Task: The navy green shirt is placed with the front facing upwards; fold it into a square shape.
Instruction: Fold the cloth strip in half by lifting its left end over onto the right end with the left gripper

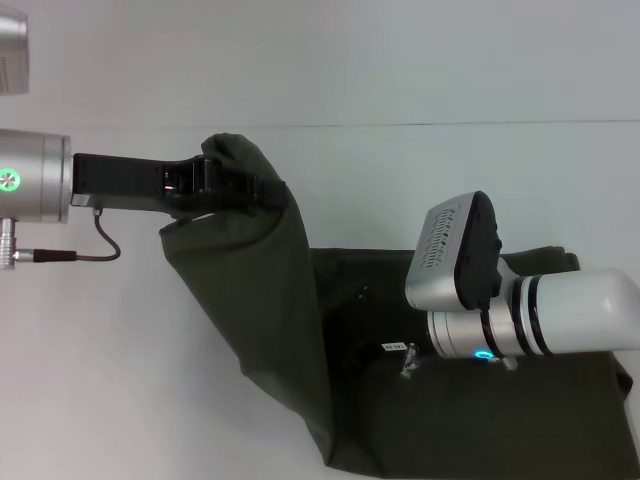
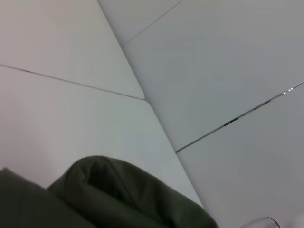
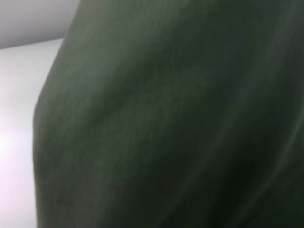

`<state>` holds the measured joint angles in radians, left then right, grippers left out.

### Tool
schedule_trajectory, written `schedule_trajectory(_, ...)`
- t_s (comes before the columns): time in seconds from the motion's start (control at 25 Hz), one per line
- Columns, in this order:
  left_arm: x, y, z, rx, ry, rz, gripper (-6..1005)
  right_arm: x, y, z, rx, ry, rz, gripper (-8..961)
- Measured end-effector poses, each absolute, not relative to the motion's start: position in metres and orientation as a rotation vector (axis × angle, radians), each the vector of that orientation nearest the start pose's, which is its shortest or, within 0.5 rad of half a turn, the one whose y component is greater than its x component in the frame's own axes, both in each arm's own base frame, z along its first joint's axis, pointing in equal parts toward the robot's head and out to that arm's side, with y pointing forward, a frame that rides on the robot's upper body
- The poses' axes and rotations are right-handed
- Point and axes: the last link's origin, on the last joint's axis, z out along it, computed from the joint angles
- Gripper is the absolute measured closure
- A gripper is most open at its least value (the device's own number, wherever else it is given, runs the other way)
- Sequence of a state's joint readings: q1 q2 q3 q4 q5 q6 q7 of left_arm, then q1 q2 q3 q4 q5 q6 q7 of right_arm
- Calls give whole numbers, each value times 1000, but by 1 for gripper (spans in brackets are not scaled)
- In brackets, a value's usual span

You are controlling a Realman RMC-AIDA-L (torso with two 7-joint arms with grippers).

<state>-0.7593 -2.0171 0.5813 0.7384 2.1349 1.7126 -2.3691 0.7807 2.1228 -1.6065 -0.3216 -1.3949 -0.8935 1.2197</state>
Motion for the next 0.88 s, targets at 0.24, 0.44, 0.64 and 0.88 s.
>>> schedule_trajectory(0.24, -195, 376, 44, -2602, -1661, -774, 922, 198, 357, -139, -2872, 338, 308, 955)
schedule_trajectory(0.44, -194, 376, 48, -2612, -1635, -814, 923, 188, 358, -141, -2877, 309, 342, 955)
schedule_trajectory(0.64, -192, 373, 52, -2628, -1610, -865, 923, 176, 360, -144, -2876, 275, 382, 954)
schedule_trajectory(0.88, -189, 371, 60, -2642, -1570, -920, 923, 163, 362, -144, -2876, 239, 421, 954)
